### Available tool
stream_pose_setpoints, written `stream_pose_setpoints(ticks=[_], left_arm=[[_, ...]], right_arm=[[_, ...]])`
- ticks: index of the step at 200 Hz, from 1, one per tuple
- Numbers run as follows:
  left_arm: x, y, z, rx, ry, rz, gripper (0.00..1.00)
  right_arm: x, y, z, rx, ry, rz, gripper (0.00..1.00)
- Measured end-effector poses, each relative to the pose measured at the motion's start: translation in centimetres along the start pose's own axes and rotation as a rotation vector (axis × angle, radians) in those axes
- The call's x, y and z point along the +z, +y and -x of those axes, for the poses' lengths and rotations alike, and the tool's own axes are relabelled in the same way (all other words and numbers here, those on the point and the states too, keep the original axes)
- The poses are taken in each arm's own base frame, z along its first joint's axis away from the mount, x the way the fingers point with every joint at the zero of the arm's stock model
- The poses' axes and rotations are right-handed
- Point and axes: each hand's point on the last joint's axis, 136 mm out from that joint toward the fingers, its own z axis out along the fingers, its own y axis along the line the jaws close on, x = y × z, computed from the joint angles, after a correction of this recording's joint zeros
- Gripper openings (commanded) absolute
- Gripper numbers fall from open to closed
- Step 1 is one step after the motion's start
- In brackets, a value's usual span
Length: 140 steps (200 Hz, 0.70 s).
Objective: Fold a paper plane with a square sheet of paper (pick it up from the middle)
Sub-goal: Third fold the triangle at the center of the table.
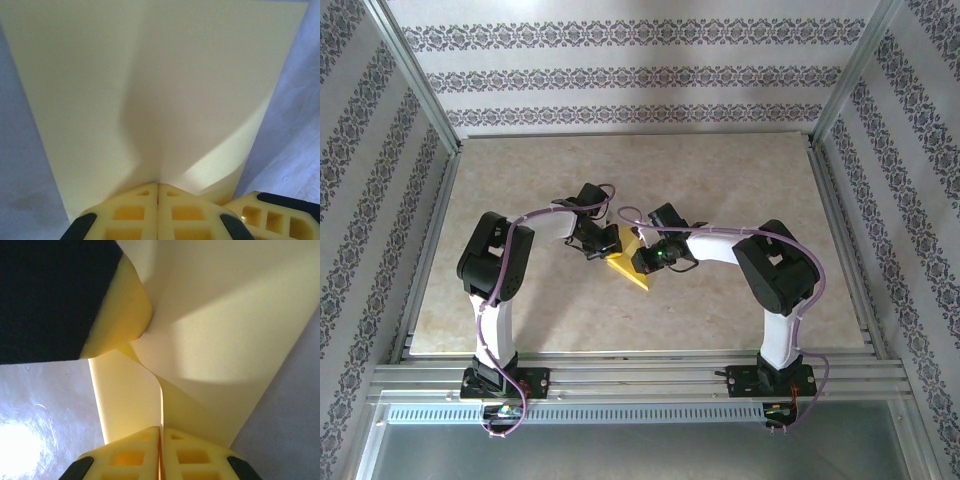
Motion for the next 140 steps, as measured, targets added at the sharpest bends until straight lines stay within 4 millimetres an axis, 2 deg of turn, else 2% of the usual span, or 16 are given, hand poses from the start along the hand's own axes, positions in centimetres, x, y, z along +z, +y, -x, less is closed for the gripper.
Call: stream_pose_setpoints(ticks=[22, 57, 74, 89, 140], left_arm=[[-0.7, -0.3, 0.3, -0.015, -0.020, -0.008, 0.13], [-4.2, -1.3, 0.9, -0.043, -0.119, -0.056, 0.15], [-5.1, -1.8, 0.7, -0.055, -0.149, -0.092, 0.15], [-5.0, -1.9, 0.2, -0.077, -0.151, -0.124, 0.14], [-2.6, -1.9, -2.1, -0.149, -0.112, -0.147, 0.07]], right_arm=[[0.0, -0.1, 0.0, -0.002, 0.001, -0.002, 0.12], [0.0, -0.1, 0.0, -0.003, 0.001, -0.002, 0.12], [0.0, -0.1, 0.0, -0.003, 0.001, -0.001, 0.12], [0.1, -0.1, 0.0, -0.002, 0.003, -0.002, 0.12], [0.2, -0.1, 0.2, -0.001, 0.004, -0.002, 0.12]])
